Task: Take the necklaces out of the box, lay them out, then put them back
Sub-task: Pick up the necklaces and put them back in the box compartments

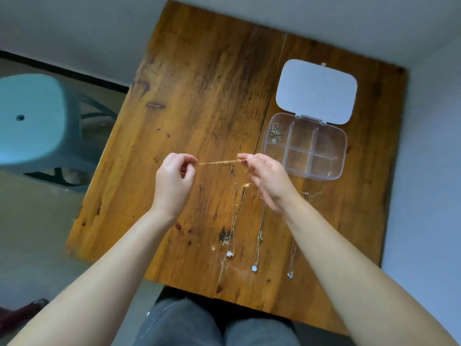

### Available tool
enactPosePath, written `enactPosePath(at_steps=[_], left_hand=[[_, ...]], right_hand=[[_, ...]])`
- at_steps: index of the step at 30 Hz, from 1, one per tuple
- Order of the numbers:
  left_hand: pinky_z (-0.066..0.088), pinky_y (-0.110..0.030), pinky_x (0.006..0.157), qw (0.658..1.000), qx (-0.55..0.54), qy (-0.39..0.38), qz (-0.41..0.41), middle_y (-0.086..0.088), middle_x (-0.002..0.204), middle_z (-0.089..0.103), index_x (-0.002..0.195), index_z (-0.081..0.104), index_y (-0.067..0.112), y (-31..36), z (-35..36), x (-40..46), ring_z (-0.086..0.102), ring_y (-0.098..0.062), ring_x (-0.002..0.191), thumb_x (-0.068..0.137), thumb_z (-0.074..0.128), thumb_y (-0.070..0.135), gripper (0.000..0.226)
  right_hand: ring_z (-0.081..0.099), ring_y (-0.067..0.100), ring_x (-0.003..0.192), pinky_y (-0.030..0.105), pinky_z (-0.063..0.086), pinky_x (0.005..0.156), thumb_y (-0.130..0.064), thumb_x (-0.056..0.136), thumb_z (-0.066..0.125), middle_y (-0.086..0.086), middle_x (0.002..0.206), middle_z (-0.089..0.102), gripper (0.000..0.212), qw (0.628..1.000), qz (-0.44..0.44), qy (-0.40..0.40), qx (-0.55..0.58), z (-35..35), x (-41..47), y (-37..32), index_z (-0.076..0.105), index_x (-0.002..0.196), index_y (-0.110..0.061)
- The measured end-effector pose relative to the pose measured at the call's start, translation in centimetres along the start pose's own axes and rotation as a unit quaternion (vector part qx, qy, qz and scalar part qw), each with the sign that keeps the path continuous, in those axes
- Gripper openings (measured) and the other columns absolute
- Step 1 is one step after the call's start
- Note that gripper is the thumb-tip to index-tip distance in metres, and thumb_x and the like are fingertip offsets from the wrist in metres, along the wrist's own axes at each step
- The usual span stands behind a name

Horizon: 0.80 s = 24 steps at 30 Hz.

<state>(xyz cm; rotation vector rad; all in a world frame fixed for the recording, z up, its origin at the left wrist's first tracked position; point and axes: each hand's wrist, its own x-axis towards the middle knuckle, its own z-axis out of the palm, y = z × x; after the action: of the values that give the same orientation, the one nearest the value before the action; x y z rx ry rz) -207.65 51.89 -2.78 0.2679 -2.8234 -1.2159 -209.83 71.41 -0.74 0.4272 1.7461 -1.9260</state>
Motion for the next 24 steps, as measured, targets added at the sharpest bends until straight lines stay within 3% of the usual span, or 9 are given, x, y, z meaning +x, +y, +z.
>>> enactPosePath(at_steps=[3, 5, 7, 10, 14, 16, 19, 22, 24], left_hand=[[0.037, -0.001, 0.07, 0.998, -0.027, -0.039, 0.034, -0.003, 0.087, 0.06, 0.088, 0.067, 0.008, 2.8, 1.9, 2.2, 0.052, -0.007, 0.074, 0.087, 0.055, 0.002, 0.014], [0.037, -0.001, 0.069, 0.995, -0.053, -0.066, 0.052, -0.001, 0.086, 0.059, 0.087, 0.067, 0.009, 5.2, 4.0, 3.2, 0.051, -0.002, 0.072, 0.087, 0.054, 0.002, 0.015], [0.037, -0.002, 0.068, 0.991, -0.079, -0.089, 0.065, 0.0, 0.085, 0.059, 0.086, 0.067, 0.01, 8.1, 6.4, 4.2, 0.051, -0.001, 0.071, 0.088, 0.054, 0.003, 0.016], [0.042, -0.007, 0.069, 0.984, -0.105, -0.127, 0.075, -0.002, 0.091, 0.062, 0.091, 0.068, 0.009, 12.5, 10.4, 5.8, 0.054, -0.007, 0.077, 0.089, 0.051, 0.005, 0.017], [0.053, -0.034, 0.081, 0.97, -0.085, -0.228, 0.021, -0.014, 0.098, 0.068, 0.101, 0.068, 0.002, 15.6, 14.6, 7.9, 0.063, -0.025, 0.089, 0.087, 0.046, 0.002, 0.025], [0.054, -0.032, 0.079, 0.959, -0.058, -0.276, -0.011, -0.016, 0.1, 0.069, 0.102, 0.068, 0.002, 15.7, 15.9, 8.6, 0.064, -0.026, 0.09, 0.087, 0.046, 0.0, 0.027], [0.048, -0.018, 0.064, 0.949, -0.005, -0.315, -0.009, -0.013, 0.103, 0.068, 0.105, 0.067, 0.003, 15.3, 16.4, 8.9, 0.061, -0.02, 0.086, 0.089, 0.048, 0.004, 0.025], [0.051, -0.025, 0.078, 0.951, -0.01, -0.309, 0.031, -0.01, 0.112, 0.066, 0.114, 0.063, 0.007, 15.0, 15.1, 8.5, 0.061, -0.019, 0.097, 0.088, 0.048, 0.006, 0.03], [0.05, -0.022, 0.077, 0.958, -0.029, -0.283, 0.047, -0.006, 0.11, 0.066, 0.115, 0.061, 0.012, 14.1, 12.9, 7.8, 0.062, -0.016, 0.095, 0.09, 0.047, 0.009, 0.029]], right_hand=[[0.066, 0.024, 0.102, 0.045, 0.044, 0.103, -0.018, 0.099, 0.044, 0.014, 0.097, 0.071, 0.033, 0.964, 0.016, 0.039, 0.262, -5.0, -0.2, -2.9, 0.051, 0.067, -0.014], [0.071, 0.027, 0.094, 0.043, 0.053, 0.093, -0.02, 0.099, 0.046, 0.012, 0.088, 0.073, 0.031, 0.939, -0.003, 0.09, 0.331, -8.0, -0.4, -4.4, 0.049, 0.069, -0.012], [0.072, 0.025, 0.092, 0.039, 0.057, 0.086, -0.018, 0.099, 0.045, 0.013, 0.089, 0.072, 0.026, 0.945, -0.023, 0.15, 0.29, -10.4, -0.1, -5.7, 0.056, 0.077, -0.01], [0.07, 0.023, 0.098, 0.038, 0.053, 0.093, -0.014, 0.099, 0.042, 0.013, 0.101, 0.069, 0.021, 0.97, -0.012, 0.198, 0.142, -12.6, 1.7, -6.5, 0.061, 0.091, -0.01], [0.066, 0.02, 0.093, 0.037, 0.051, 0.096, -0.01, 0.098, 0.042, 0.012, 0.103, 0.065, 0.017, 0.979, 0.058, 0.177, 0.082, -12.7, 4.8, -6.1, 0.058, 0.102, -0.005], [0.067, 0.019, 0.088, 0.032, 0.058, 0.081, -0.005, 0.097, 0.043, 0.011, 0.097, 0.066, 0.018, 0.977, 0.083, 0.176, 0.085, -12.1, 5.5, -5.4, 0.058, 0.107, -0.002], [0.068, 0.023, 0.092, 0.024, 0.058, 0.055, -0.001, 0.096, 0.043, 0.018, 0.108, 0.065, 0.017, 0.975, 0.103, 0.179, 0.082, -11.6, 5.5, -4.5, 0.06, 0.095, -0.003], [0.065, 0.022, 0.099, 0.028, 0.058, 0.076, -0.007, 0.097, 0.044, 0.011, 0.109, 0.064, 0.02, 0.978, 0.088, 0.188, 0.035, -11.4, 4.9, -3.8, 0.059, 0.11, -0.007], [0.061, 0.017, 0.106, 0.03, 0.054, 0.088, -0.011, 0.098, 0.043, 0.001, 0.109, 0.061, 0.024, 0.974, 0.052, 0.21, -0.064, -10.9, 3.8, -3.2, 0.059, 0.115, -0.014]])
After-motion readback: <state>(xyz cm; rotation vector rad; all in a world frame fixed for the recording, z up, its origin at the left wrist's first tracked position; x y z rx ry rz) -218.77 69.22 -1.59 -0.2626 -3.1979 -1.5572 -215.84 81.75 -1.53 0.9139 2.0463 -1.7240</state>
